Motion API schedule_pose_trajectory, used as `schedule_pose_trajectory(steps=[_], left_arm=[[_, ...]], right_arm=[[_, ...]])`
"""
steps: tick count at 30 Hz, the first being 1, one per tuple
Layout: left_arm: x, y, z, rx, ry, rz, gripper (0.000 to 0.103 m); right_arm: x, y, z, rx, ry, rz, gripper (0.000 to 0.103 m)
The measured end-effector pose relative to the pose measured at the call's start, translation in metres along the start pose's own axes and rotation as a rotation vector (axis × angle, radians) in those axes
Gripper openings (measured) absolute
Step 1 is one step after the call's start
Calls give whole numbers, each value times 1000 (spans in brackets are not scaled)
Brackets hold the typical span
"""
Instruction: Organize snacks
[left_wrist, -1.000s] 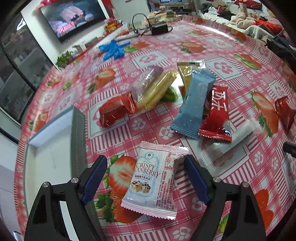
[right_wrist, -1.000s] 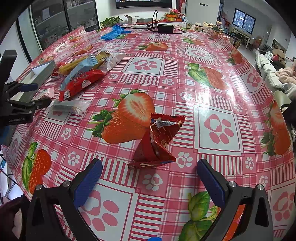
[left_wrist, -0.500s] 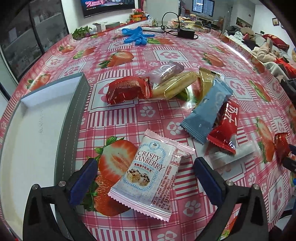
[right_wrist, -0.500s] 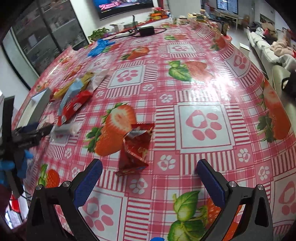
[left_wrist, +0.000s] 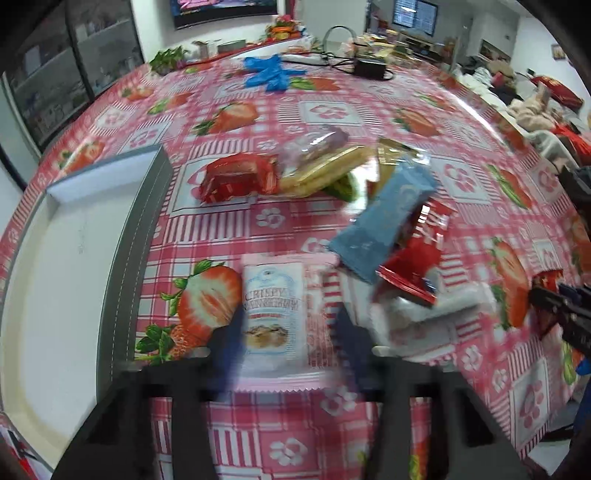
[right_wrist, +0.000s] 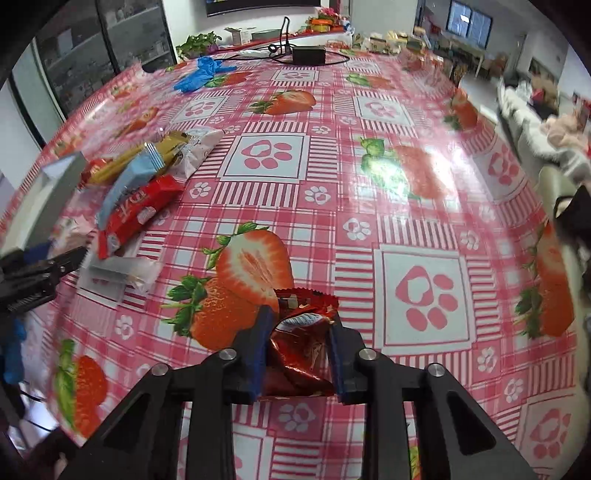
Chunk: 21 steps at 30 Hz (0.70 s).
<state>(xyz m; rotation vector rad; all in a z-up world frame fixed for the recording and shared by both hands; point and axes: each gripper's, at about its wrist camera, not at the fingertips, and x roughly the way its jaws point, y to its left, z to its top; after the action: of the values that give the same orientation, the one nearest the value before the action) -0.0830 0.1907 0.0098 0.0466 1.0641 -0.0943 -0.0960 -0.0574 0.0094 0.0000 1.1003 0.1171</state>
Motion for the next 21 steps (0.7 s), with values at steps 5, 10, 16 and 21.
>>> schedule_pose_trajectory(steps=[5,10,16,21], left_arm=[[-18,0,-8,-28,-26,-75,43],[-49,6,-3,-50,-85,-109,43],[-88,33,9,-105,-157,-125,43],[-110,66,12,-153,-194,-102,43]], right_arm=[[-14,-9,-6,74,-5,104,29],[-34,9,2,42,-40,143,29],[-49,46,23,-23,-79,193,29],[-52,83,38,-79,-91,234,29]])
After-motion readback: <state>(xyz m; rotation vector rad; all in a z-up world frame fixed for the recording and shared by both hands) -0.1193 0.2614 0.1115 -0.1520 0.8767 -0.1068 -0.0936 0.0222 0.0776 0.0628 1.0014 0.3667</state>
